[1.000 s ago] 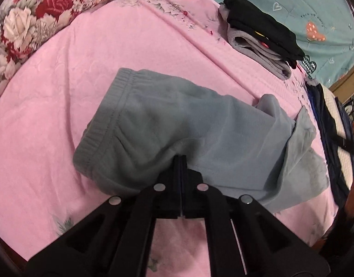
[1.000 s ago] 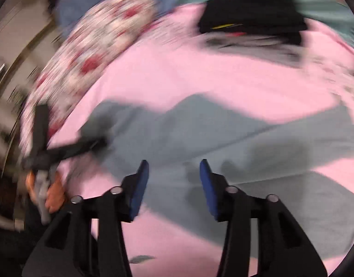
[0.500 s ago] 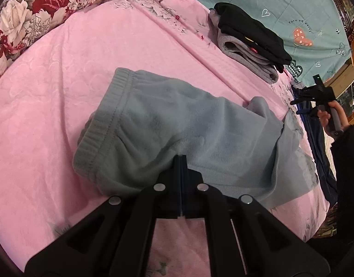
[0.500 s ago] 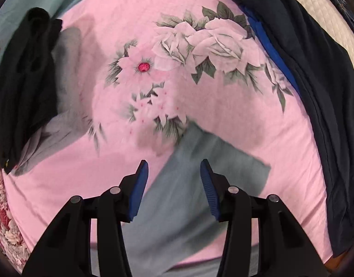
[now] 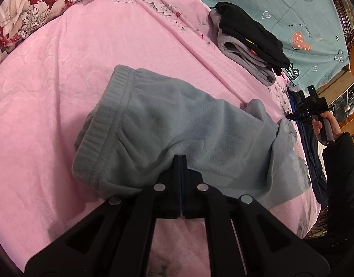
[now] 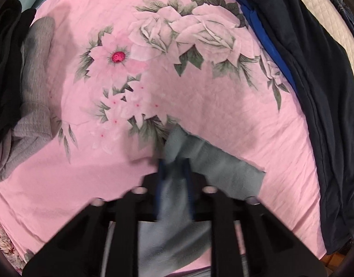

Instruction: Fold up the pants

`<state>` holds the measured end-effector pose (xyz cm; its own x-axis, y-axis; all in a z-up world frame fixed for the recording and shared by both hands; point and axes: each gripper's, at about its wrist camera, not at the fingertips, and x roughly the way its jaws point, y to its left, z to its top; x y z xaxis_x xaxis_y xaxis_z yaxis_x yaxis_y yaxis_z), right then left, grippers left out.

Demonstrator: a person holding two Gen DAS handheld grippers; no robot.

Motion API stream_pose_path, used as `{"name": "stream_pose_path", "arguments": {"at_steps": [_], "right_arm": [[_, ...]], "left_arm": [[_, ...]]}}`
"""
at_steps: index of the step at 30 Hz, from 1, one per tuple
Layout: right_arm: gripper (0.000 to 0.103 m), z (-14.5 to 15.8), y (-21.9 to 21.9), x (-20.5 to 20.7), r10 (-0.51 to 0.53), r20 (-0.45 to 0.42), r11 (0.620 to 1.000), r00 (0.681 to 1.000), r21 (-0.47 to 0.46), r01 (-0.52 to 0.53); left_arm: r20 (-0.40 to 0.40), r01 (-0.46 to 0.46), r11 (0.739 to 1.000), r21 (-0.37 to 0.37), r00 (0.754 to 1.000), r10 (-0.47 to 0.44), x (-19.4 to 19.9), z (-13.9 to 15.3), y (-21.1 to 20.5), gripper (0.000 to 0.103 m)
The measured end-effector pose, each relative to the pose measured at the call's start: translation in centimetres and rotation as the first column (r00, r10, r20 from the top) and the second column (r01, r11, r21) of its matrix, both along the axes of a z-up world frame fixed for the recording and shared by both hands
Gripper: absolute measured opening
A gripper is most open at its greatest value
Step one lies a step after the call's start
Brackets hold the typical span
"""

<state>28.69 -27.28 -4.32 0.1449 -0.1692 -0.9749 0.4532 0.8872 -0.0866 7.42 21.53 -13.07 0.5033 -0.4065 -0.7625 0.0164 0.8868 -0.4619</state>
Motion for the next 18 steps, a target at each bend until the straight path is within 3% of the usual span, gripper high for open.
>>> {"name": "stream_pose_path", "arguments": {"at_steps": [4,9,14,16,18], "right_arm": [[0.004,0.6,-2.0,-2.3,-0.016,0.043,0.999,0.999,0.045,0.014],[0.004,4.7,-4.7,-7.0,-0.010,0.157,0.995,0.987,0.100,-0.005],[0.004,10.0,-7.2,-15.1,-0.016,0.277,0.988,0.961,0.150,-0.027],[0.004,10.6,-8.1,-19.0,-0.038,0.308,0.986,0.951,0.164,-0.014],[0.004,9.3,-7.9,-22.3,-0.071,0.313,0.981,0.947,0.195,0.009]], "left_arm": [[-0.007,-0.002,0.999,0.037,1.000,0.002,0.1,0.2,-0.6,0.003],[-0.029,0.021,0.997,0.071,0.999,-0.019,0.5,0.4,-0.8,0.003],[-0.047,0.076,0.989,0.128,0.996,-0.070,0.9,0.7,-1.3,0.003],[-0.055,0.083,0.986,0.145,0.996,-0.075,1.0,0.8,-1.5,0.003],[-0.061,0.081,0.984,0.161,0.996,-0.072,1.0,0.9,-1.7,0.003]]}}
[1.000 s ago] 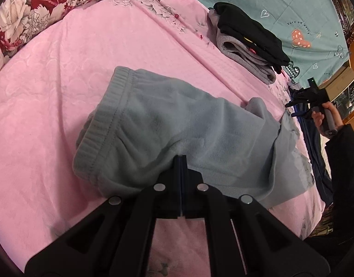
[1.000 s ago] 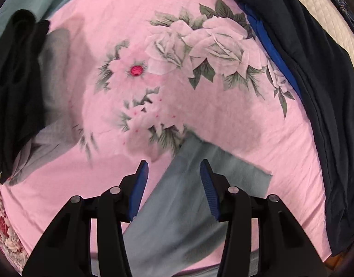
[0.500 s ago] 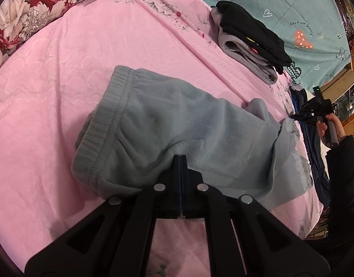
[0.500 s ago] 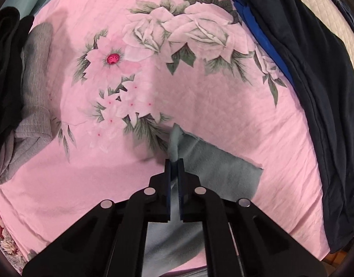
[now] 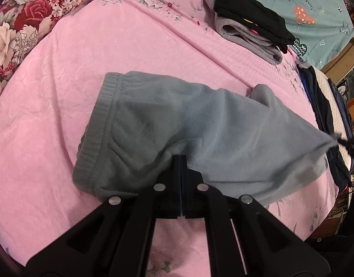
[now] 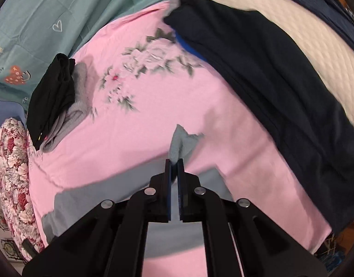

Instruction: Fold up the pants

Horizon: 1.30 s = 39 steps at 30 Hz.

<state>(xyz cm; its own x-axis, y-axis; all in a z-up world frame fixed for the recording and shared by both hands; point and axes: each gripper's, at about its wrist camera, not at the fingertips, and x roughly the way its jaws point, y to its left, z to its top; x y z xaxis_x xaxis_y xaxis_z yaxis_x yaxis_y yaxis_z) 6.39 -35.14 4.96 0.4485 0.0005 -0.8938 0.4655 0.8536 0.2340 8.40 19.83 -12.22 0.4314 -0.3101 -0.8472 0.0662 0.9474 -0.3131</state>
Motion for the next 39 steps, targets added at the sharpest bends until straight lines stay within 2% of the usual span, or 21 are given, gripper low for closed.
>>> {"name": "stream_pose_path", "arguments": {"at_steps": [1,4,8,11,12,14,22,23,24,25,28,30,31,32,34,35,37,38,39], "right_arm": [[0.004,-1.0,-0.9,-2.5,-0.016,-0.003,0.999,1.000,0.031,0.016],[0.003,-5.2,-2.1,-6.4,-0.044,-0.030,0.994,0.999,0.094,0.046],[0.003,-8.9,-2.7,-8.7,-0.067,-0.029,0.986,0.997,0.152,0.071],[0.006,-9.2,-3.1,-8.7,-0.054,0.019,0.981,0.998,0.187,0.049],[0.015,-9.1,-3.3,-8.7,-0.051,0.026,0.978,0.998,0.202,0.045],[0.026,-8.9,-3.9,-8.9,-0.068,0.050,0.971,0.996,0.234,0.054],[0.026,-8.6,-5.1,-9.1,-0.071,0.055,0.963,0.996,0.263,0.054],[0.026,-8.7,-5.4,-8.9,-0.079,0.061,0.963,0.995,0.263,0.060],[0.009,-8.8,-5.5,-8.8,-0.084,0.067,0.966,0.994,0.251,0.065],[0.001,-9.0,-5.7,-8.8,-0.094,0.057,0.971,0.994,0.223,0.079],[0.001,-9.4,-6.3,-9.3,-0.123,0.044,0.970,0.991,0.217,0.111],[0.001,-9.2,-6.0,-9.4,-0.098,0.037,0.979,0.994,0.181,0.090],[0.002,-8.9,-5.6,-9.2,-0.080,0.019,0.988,0.997,0.135,0.077],[0.008,-8.3,-4.9,-9.1,-0.060,-0.008,0.996,0.998,0.060,0.061],[0.009,-6.5,-2.9,-8.9,-0.005,-0.013,0.994,1.000,-0.113,0.004],[0.011,-5.1,-1.2,-8.9,0.059,-0.004,0.975,0.998,-0.212,-0.059],[0.029,-3.2,2.9,-8.8,0.230,0.011,0.920,0.973,-0.330,-0.213],[0.045,-2.4,5.7,-9.0,0.352,0.014,0.870,0.936,-0.372,-0.322],[0.050,-2.0,8.3,-9.1,0.458,0.007,0.818,0.889,-0.395,-0.418]], "left_arm": [[-0.002,-0.005,1.000,0.007,1.000,0.005,0.0,0.0,-0.1,0.003],[-0.003,-0.022,0.999,0.038,1.000,0.022,0.0,0.2,-0.6,0.003],[0.006,-0.032,0.995,0.092,0.999,0.031,-0.2,0.4,-1.3,0.003],[0.011,-0.044,0.995,0.095,0.999,0.043,-0.3,0.4,-1.2,0.003],[0.011,-0.051,0.995,0.089,0.999,0.050,-0.4,0.4,-1.2,0.003],[0.011,-0.059,0.995,0.081,0.998,0.059,-0.4,0.3,-1.0,0.003],[-0.002,-0.052,0.998,0.024,0.999,0.052,-0.2,0.1,-0.3,0.003],[-0.009,-0.058,0.998,0.004,0.998,0.058,-0.2,0.0,0.1,0.003],[-0.010,-0.076,0.997,-0.008,0.997,0.076,-0.2,0.0,0.6,0.003],[-0.006,-0.091,0.996,-0.004,0.996,0.091,-0.3,0.0,0.9,0.003],[-0.001,-0.086,0.996,-0.004,0.996,0.086,-0.7,0.0,1.5,0.003],[-0.001,-0.078,0.997,0.011,0.997,0.078,-0.7,0.1,1.4,0.003],[-0.003,-0.075,0.997,0.020,0.997,0.075,-0.6,0.2,1.2,0.003],[-0.006,-0.071,0.997,0.032,0.997,0.071,-0.4,0.3,1.1,0.003],[-0.013,-0.055,0.997,0.055,0.998,0.056,-0.1,0.4,0.8,0.003],[-0.017,-0.046,0.997,0.062,0.999,0.047,0.1,0.5,0.7,0.003],[-0.029,-0.037,0.997,0.063,0.999,0.039,0.5,0.5,0.6,0.003],[-0.035,-0.038,0.997,0.060,0.999,0.040,0.6,0.5,0.6,0.003],[-0.040,-0.041,0.998,0.056,0.998,0.043,0.7,0.5,0.7,0.003]]}}
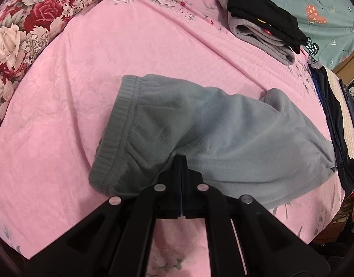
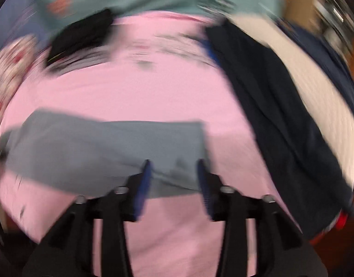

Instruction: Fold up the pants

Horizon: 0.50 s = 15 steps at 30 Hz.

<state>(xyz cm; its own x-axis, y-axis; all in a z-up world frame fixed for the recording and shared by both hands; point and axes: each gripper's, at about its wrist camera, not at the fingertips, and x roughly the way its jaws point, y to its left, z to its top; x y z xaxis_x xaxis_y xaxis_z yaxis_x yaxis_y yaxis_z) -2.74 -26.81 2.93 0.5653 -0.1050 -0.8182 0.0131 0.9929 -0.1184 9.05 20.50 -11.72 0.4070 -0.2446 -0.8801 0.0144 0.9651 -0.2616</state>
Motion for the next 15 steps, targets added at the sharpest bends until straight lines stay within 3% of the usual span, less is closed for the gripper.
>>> {"name": "stream_pose_path", "arguments": {"at_steps": [1,3,5,7,9,12,15], "right_arm": [[0.050,0.0,2.5,-0.1,0.112,-0.011,0.994,0.994,-0.014,-0.112],[0.050,-0.7,7.7,-0.1,0.334,-0.059,0.942,0.941,-0.004,-0.335],[0.050,-1.8,12.0,0.1,0.509,-0.099,0.859,0.855,0.005,-0.511],[0.049,-2.9,15.2,0.2,0.621,-0.126,0.777,0.774,-0.033,-0.629],[0.044,-4.4,17.4,0.8,0.683,-0.180,0.713,0.708,-0.046,-0.699],[0.031,-6.1,18.3,2.5,0.688,-0.247,0.695,0.682,-0.044,-0.718],[0.029,-7.7,19.0,3.9,0.688,-0.307,0.683,0.658,-0.034,-0.730]], "left_arm": [[-0.002,-0.003,1.000,0.000,1.000,0.003,0.0,0.0,0.0,0.003],[-0.001,-0.005,1.000,0.010,1.000,0.005,0.0,0.0,-0.2,0.003],[0.002,-0.004,1.000,0.016,1.000,0.004,-0.1,-0.1,-0.3,0.003],[-0.001,-0.009,1.000,0.003,1.000,0.009,0.0,-0.1,-0.1,0.003],[-0.003,-0.012,1.000,-0.011,1.000,0.012,-0.1,-0.2,0.1,0.003],[0.000,-0.012,0.999,-0.031,1.000,0.012,-0.1,-0.3,0.4,0.003],[-0.004,-0.016,0.998,-0.069,1.000,0.016,-0.1,-0.5,0.9,0.003]]}}
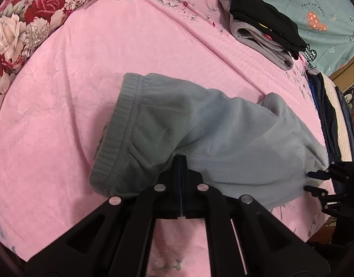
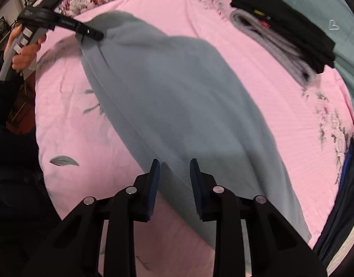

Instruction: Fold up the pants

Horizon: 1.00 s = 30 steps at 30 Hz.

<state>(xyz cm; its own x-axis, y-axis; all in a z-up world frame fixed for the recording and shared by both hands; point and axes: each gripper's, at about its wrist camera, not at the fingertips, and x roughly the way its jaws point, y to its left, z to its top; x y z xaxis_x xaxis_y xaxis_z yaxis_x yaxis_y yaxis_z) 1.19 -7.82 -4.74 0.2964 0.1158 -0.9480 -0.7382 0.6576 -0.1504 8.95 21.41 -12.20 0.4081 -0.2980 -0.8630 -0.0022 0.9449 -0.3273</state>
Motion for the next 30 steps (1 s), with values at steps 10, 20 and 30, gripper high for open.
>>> {"name": "stream_pose_path", "arguments": {"at_steps": [10,20,30], "right_arm": [[0.007,-1.0,0.3,3.2,0.003,-0.116,1.000,0.993,0.018,-0.001],[0.002,1.0,0.6,0.4,-0.022,-0.106,0.998,0.994,0.063,0.028],[0.021,1.2,-1.0,-0.9,-0.122,-0.015,0.984,0.992,0.126,0.123]], "left_arm": [[0.002,-0.011,1.000,0.002,1.000,0.011,-0.2,0.1,0.0,0.003],[0.021,-0.018,0.996,0.083,1.000,0.016,-0.6,0.7,1.1,0.003],[0.074,-0.041,0.987,0.158,0.997,0.029,-2.3,3.3,0.7,0.004]]}}
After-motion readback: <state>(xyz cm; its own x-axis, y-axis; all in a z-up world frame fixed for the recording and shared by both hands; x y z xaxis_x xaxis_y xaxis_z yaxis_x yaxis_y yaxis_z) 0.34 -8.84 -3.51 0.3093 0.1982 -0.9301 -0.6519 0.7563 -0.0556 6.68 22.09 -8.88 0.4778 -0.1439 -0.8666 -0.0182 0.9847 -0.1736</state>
